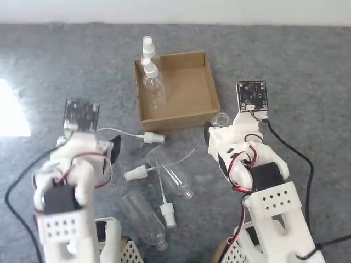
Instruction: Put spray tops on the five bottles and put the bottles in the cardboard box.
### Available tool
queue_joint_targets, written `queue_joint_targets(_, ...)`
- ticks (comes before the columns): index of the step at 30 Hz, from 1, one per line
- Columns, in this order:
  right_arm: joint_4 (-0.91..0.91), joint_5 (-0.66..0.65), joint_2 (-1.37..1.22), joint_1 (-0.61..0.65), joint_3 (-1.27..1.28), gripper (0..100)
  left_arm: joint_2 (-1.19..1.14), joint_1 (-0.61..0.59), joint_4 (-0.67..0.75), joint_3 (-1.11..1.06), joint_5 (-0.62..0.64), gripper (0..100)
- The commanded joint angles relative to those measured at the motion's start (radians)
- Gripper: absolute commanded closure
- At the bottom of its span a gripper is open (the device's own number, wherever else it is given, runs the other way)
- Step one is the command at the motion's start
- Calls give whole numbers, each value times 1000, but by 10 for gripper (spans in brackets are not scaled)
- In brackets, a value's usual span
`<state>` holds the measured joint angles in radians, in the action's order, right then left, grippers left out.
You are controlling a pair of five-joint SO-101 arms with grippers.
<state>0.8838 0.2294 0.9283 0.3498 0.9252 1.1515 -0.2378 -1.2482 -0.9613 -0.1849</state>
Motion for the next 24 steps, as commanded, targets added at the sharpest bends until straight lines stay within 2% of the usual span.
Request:
queue_joint_targets(1,-16,-17,31,-12,-17,921,-245,3,28,160,0,752)
queue_joint_targets(7,-16,-17,31,-12,-17,921,-451,3,52,274,43,754)
queue_joint_targets(11,-16,-17,31,-12,-17,921,-557,-2,176,277,87,754)
queue_joint_targets(24,-16,-17,31,-12,-15,921,-908,-3,477,285,91,754)
